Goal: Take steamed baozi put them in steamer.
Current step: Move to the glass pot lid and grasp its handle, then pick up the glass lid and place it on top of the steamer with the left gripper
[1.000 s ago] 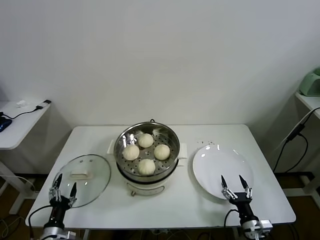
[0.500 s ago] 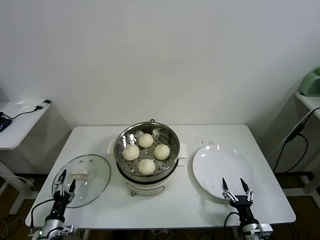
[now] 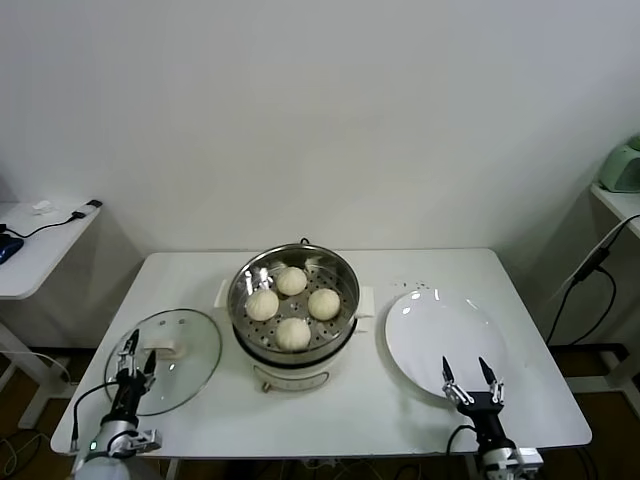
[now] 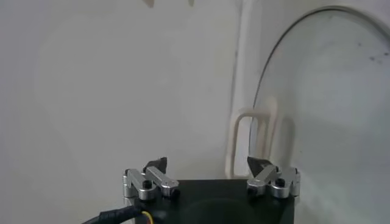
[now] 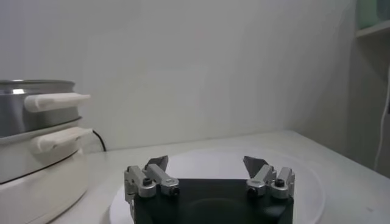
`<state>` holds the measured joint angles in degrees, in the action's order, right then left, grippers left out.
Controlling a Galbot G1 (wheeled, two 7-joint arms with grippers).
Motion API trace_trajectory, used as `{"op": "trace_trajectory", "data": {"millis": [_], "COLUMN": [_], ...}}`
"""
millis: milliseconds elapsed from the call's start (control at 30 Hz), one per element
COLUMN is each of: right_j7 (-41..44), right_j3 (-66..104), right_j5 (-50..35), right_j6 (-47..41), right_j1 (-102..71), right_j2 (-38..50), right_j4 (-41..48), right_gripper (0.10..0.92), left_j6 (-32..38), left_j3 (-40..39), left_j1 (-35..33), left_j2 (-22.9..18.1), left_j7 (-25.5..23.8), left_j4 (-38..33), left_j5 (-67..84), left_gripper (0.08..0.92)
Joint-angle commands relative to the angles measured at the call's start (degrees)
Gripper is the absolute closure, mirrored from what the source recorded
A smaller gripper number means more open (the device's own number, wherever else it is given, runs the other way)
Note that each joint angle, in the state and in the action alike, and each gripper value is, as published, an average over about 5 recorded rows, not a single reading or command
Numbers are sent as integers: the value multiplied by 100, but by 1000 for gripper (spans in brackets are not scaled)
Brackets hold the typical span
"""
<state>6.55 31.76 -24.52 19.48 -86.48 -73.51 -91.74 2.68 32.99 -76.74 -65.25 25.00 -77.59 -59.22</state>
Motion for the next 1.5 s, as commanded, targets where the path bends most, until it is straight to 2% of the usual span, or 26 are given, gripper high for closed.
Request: {"op": "trace_trajectory", "data": {"millis": [33,133,200,800,967,1167,1367,1500], "right_j7": [2,6,9,-65,-73,-77,-160,-247], "right_j3": [4,6,5,8,38,83,121,132], "right_j5": [32,44,52,68,70,62,138,268], "right_j6": [27,42,50,-48,-60,-83,-148,-189], "right_j1": [-8,-19,-27,9,8,-61,-55,-39], "right_j2": [-30,-37,-39,-58,-61,-23,-28,-45], "right_j4": [28,46,47,-31,-86,-239,-339,-350], "right_gripper": [203,202,203,203,203,203,203,203], "left_j6": [-144,-152,-147,-15,-54,-320,-836,-1451], "left_j3": [-76,-95,-103,-116,64,343,721,936], "left_j1": [158,153,157,301,103,-399,-949,-1188], "left_j2": [0,-3,-5,-48,-41,176,630,959], "left_j7": [-170,-167,-160,71,26,-280,-967,-1709], "left_j4": [12,31,61,436,-171,-1365,-2539,-3309], "left_j5": [125,129,124,-214,-181,232,772,1118], "left_gripper": [177,194,233,753,862,868,868,868]}}
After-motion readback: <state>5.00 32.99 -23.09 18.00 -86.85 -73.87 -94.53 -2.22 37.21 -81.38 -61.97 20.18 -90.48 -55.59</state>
